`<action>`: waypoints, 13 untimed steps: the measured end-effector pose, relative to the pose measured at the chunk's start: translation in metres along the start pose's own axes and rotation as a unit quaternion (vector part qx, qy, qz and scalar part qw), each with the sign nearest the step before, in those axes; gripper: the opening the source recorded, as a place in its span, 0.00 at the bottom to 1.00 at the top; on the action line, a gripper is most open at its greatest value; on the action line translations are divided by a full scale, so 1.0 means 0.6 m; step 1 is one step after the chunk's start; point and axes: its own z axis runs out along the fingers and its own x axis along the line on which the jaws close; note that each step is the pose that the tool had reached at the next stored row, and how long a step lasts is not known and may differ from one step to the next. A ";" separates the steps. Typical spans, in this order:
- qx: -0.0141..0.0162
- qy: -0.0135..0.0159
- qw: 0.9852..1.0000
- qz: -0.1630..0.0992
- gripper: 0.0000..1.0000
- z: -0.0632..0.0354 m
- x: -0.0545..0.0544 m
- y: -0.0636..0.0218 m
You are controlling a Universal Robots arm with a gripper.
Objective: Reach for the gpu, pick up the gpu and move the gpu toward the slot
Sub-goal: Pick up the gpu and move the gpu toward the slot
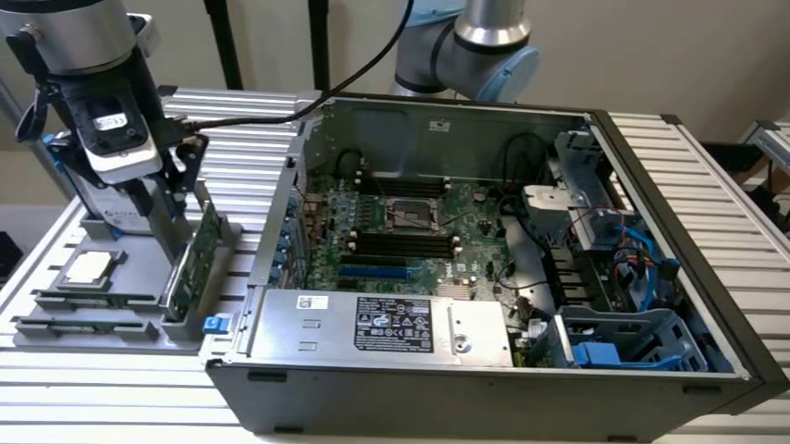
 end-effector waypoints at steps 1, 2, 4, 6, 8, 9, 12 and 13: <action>0.000 0.000 1.000 0.000 0.42 0.003 0.000 -0.001; 0.000 0.000 1.000 0.000 0.42 0.006 0.000 -0.001; 0.000 -0.001 1.000 0.000 0.42 0.012 0.000 -0.003; 0.000 -0.001 1.000 0.000 0.42 0.018 0.000 -0.004; 0.000 -0.002 1.000 0.000 0.42 0.024 0.000 -0.005; 0.000 -0.002 1.000 0.000 0.42 0.027 0.000 -0.006; 0.000 -0.003 1.000 0.000 0.42 0.036 0.000 -0.008; 0.000 -0.004 1.000 0.000 0.42 0.039 0.000 -0.009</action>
